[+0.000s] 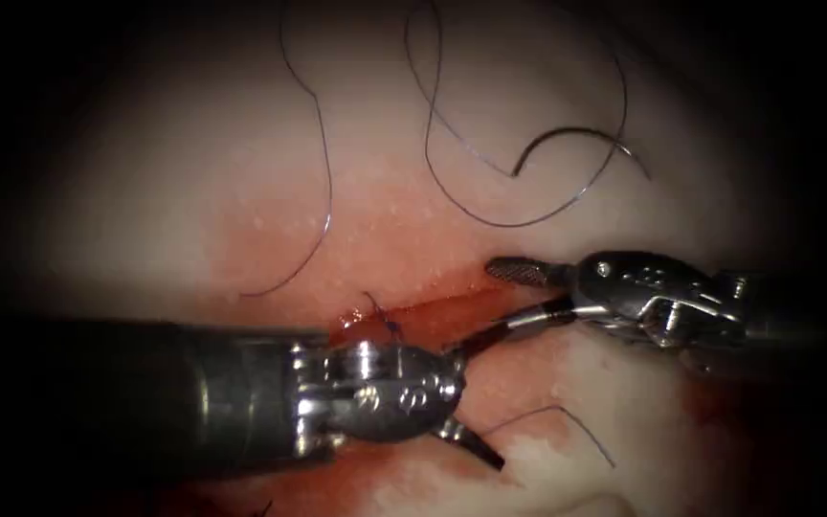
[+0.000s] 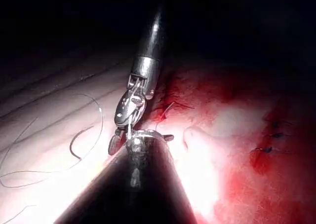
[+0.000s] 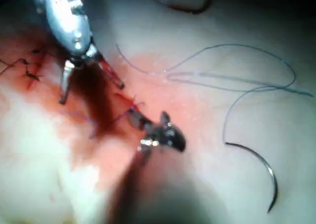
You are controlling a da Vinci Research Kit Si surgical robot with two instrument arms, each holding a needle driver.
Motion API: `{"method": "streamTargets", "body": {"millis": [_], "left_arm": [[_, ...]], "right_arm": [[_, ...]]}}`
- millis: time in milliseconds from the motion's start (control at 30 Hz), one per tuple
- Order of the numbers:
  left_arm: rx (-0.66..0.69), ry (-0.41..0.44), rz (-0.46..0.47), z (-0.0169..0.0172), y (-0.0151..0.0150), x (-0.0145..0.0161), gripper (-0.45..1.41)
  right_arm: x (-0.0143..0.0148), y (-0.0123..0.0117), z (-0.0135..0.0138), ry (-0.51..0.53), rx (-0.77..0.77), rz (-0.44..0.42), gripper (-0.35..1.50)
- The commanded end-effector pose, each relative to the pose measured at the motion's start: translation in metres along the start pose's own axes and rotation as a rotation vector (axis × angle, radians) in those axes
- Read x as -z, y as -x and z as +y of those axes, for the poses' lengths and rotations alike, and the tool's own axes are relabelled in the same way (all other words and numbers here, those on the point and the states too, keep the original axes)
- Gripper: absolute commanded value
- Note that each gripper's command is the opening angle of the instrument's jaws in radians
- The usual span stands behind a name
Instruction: Wound Closure
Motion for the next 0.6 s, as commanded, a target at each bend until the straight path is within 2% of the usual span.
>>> {"method": "streamTargets", "body": {"millis": [33, 333, 467, 500, 567, 600], "left_arm": [[-0.002, -0.003, -0.001, 0.0, -0.0003, -0.0012, 0.91], [-0.035, -0.002, 0.003, 0.0008, -0.0004, -0.0047, 0.67], [-0.043, 0.001, 0.006, 0.0005, -0.0004, -0.0057, 0.64], [-0.046, 0.003, 0.008, 0.0005, -0.0004, -0.0058, 0.57], [-0.054, 0.014, 0.015, 0.0004, -0.0004, -0.0058, 0.15], [-0.056, 0.019, 0.017, 0.0002, -0.0004, -0.0056, -0.13]], "right_arm": [[-0.0009, -0.0001, 0.0003, 0.0, 0.002, 0.002, 1.3], [-0.0008, 0.0001, 0.0005, -0.003, 0.002, 0.001, 1.3], [-0.0009, 0.0001, 0.0005, -0.003, 0.003, 0.001, 1.3], [-0.0009, 0.0001, 0.0005, 0.0, 0.003, 0.002, 1.3], [-0.0009, 0.0001, 0.0005, 0.0, 0.003, 0.002, 1.3], [-0.0009, 0.0001, 0.0005, 0.0, 0.003, 0.002, 1.3]]}}
